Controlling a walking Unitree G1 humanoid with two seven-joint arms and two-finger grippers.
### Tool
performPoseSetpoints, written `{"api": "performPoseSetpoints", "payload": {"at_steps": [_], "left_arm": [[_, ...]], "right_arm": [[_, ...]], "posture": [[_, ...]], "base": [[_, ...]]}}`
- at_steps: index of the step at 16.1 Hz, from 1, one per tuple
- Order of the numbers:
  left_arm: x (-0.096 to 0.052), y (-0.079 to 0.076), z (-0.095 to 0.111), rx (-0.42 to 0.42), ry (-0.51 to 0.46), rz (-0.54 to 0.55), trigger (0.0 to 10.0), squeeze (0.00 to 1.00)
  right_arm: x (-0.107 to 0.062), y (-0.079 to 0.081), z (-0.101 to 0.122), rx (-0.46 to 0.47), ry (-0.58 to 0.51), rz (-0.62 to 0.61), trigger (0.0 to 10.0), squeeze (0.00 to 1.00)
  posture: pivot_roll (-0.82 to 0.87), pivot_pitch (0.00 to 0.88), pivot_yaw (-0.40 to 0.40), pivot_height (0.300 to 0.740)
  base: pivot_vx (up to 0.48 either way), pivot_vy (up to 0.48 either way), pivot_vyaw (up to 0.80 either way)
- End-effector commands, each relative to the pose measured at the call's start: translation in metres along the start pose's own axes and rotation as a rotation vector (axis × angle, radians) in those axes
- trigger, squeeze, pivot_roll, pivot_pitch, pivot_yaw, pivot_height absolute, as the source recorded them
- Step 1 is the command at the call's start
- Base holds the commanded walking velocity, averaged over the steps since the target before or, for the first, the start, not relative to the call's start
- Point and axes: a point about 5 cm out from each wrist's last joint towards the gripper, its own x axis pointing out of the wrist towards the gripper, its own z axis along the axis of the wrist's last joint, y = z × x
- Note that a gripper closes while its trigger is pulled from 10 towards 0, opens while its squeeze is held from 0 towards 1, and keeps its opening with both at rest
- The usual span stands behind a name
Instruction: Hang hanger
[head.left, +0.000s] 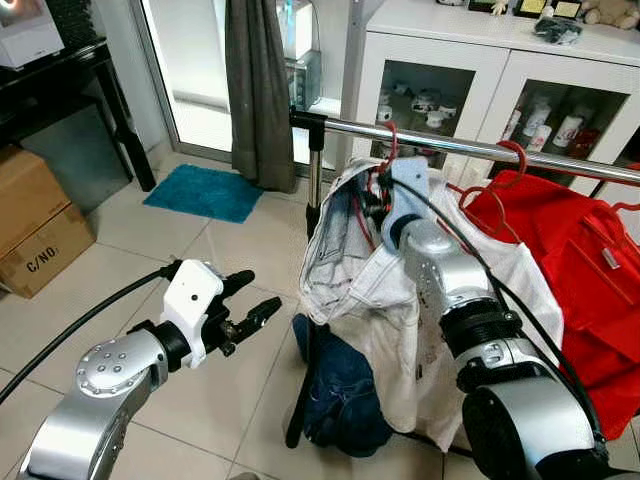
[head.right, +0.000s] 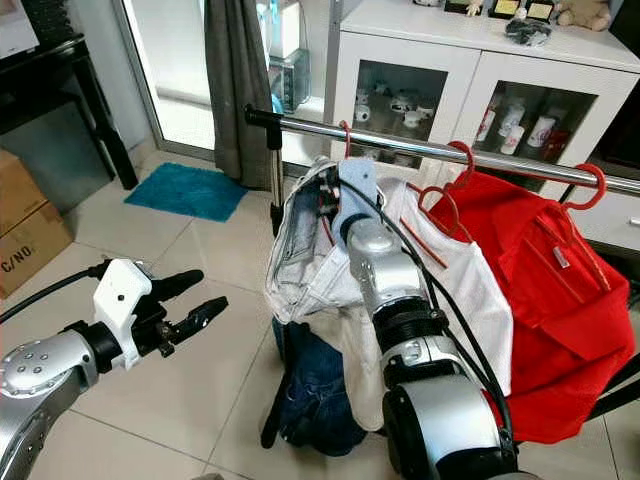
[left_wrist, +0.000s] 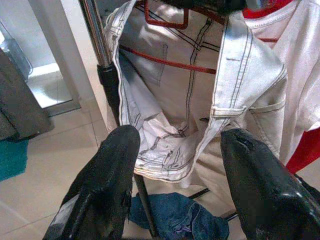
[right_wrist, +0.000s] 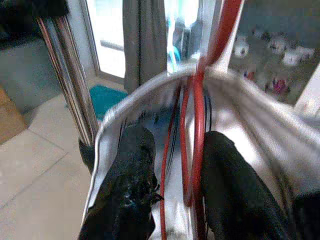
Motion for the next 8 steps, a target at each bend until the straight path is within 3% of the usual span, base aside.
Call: {"api": "performPoseSetpoints", "payload": {"at_steps": [1,4,5,8], "left_arm": [[0.001,0.000,0.001,0.017,0.006,-0.011,10.0,0.00],[0.001,0.002,0.002,0.024,0.002,0.000,10.0,0.00],[0.002,0.004,0.002,0.016,-0.007,0.023,10.0,0.00],[0.006,0.014,0.005,-0.056,-0.066,0.153,10.0,0.00]], "right_arm": [[-0.002,-0.001,0.011,0.010,-0.061,0.007,10.0,1.00],[-0.007,0.005,0.025,-0.035,-0.128,0.068,10.0,1.00],[-0.011,0.007,0.030,-0.086,-0.143,0.096,10.0,0.00],[-0.030,0.010,0.034,-0.161,-0.179,0.181,10.0,0.00]], "posture": [[0.00,0.000,0.003,0.727],[0.00,0.000,0.007,0.727],[0.00,0.000,0.012,0.727],[-0.01,0.000,0.013,0.727]], "base": [[0.000,0.000,0.00],[0.000,0.000,0.00],[0.000,0.000,0.00],[0.000,0.000,0.00]]}}
